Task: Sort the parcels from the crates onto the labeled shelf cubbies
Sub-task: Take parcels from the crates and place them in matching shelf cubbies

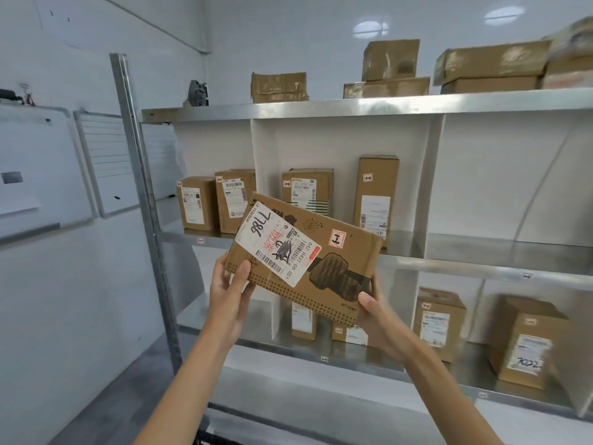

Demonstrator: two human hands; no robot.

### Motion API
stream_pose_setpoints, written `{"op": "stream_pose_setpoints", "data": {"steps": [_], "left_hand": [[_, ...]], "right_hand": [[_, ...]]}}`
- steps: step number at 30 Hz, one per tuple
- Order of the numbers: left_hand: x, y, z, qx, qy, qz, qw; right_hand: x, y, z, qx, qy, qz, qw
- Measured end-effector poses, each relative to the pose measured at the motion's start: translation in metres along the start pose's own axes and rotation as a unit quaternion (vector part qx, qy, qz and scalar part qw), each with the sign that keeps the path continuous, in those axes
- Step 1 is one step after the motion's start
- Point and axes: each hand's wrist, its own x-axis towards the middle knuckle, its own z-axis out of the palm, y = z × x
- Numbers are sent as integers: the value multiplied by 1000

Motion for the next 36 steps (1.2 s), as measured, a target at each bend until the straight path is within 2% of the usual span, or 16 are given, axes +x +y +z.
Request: {"op": "stream_pose_setpoints", "data": {"steps": [5, 9, 12, 16, 18, 20, 22, 24, 26, 31, 36], "left_hand": [[-5, -19, 43, 19, -5, 27, 999], [-3, -35, 56, 76, -3, 8, 997], [5, -38, 51, 134, -46, -59, 988], [3, -50, 42, 91, -195, -224, 951], [-3, -60, 44, 104, -227, -251, 935], [-9, -73, 51, 87, -223, -234, 942], [-17, -82, 65, 34, -182, -214, 959], [-25, -88, 82, -36, -146, -211, 966], [-34, -96, 99, -62, -159, -208, 963], [-54, -102, 125, -37, -166, -195, 966], [-43, -98, 103, 38, -187, -197, 962]], "right_hand": [[-17, 11, -32, 27, 35, -1, 999], [-27, 10, -55, 52, 74, 7, 996], [-33, 1, -74, 54, 98, -8, 994], [-35, -14, -94, -8, 129, -12, 992], [-32, -25, -96, -34, 148, -27, 988], [-29, -35, -96, 1, 207, -62, 976], [-28, -35, -89, 47, 263, -96, 959], [-29, -25, -71, 45, 252, -98, 962], [-28, -7, -52, 40, 213, -72, 973], [-41, -2, -36, 76, 208, -84, 972], [-55, -5, -54, 31, 239, -47, 969]]}}
